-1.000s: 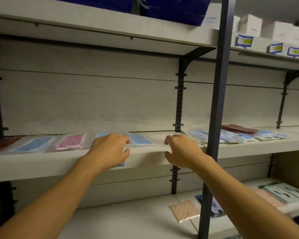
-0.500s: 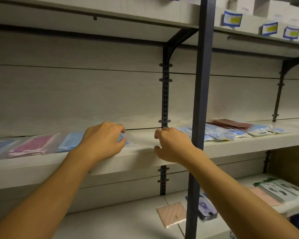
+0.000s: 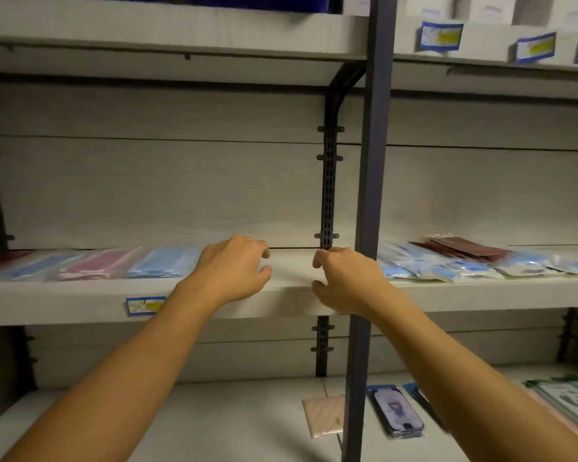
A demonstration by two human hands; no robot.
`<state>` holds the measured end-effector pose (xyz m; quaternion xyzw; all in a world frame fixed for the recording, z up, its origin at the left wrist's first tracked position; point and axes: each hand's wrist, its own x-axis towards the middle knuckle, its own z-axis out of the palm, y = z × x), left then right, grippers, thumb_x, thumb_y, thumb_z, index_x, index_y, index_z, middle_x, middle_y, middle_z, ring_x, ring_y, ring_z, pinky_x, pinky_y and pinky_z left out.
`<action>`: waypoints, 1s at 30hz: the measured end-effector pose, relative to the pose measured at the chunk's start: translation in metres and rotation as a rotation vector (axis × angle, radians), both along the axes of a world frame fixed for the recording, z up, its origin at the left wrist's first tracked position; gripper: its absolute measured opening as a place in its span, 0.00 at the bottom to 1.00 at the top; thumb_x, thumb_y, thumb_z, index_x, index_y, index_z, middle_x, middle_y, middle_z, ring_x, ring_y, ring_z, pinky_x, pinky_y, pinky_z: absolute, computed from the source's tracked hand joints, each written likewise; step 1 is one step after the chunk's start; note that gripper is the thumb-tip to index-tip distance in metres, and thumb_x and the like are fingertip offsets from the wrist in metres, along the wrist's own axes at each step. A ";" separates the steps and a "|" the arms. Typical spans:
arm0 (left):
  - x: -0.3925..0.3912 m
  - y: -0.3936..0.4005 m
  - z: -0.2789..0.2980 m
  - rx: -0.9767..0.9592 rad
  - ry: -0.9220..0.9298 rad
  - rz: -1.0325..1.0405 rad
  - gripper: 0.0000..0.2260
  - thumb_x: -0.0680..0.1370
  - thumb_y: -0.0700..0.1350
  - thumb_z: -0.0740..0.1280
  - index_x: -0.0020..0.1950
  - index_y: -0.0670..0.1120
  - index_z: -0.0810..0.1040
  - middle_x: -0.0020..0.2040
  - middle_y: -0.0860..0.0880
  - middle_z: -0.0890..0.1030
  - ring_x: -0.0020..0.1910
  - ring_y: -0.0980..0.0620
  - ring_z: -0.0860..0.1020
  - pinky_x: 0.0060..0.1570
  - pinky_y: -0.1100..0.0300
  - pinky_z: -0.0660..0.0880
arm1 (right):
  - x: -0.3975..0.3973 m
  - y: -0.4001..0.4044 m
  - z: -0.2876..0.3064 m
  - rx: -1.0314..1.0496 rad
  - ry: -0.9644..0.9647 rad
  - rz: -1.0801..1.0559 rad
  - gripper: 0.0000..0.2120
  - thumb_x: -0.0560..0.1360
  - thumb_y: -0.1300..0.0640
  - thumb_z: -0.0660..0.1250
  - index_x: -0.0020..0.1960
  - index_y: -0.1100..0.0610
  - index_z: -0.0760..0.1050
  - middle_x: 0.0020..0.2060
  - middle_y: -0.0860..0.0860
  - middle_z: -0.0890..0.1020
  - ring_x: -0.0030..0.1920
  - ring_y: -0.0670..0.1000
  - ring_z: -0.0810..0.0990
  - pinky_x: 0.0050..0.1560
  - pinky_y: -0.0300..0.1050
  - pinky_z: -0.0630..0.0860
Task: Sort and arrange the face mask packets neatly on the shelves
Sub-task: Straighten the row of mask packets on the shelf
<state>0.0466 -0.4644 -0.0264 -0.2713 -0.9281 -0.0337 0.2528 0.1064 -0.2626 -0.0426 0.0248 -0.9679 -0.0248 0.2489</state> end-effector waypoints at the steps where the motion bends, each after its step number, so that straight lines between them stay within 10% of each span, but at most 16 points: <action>1: 0.006 0.005 0.000 0.007 -0.001 0.009 0.17 0.81 0.56 0.62 0.68 0.54 0.75 0.63 0.53 0.79 0.61 0.49 0.77 0.51 0.53 0.75 | 0.005 0.004 0.001 -0.006 0.002 0.016 0.15 0.77 0.50 0.65 0.61 0.56 0.75 0.54 0.52 0.80 0.51 0.55 0.79 0.49 0.54 0.81; 30: 0.089 0.200 -0.001 0.127 -0.009 -0.180 0.15 0.81 0.55 0.63 0.66 0.54 0.77 0.59 0.53 0.79 0.50 0.53 0.78 0.49 0.54 0.79 | 0.091 0.207 0.011 0.040 -0.001 -0.138 0.14 0.74 0.51 0.68 0.58 0.54 0.75 0.51 0.52 0.81 0.49 0.56 0.80 0.47 0.53 0.82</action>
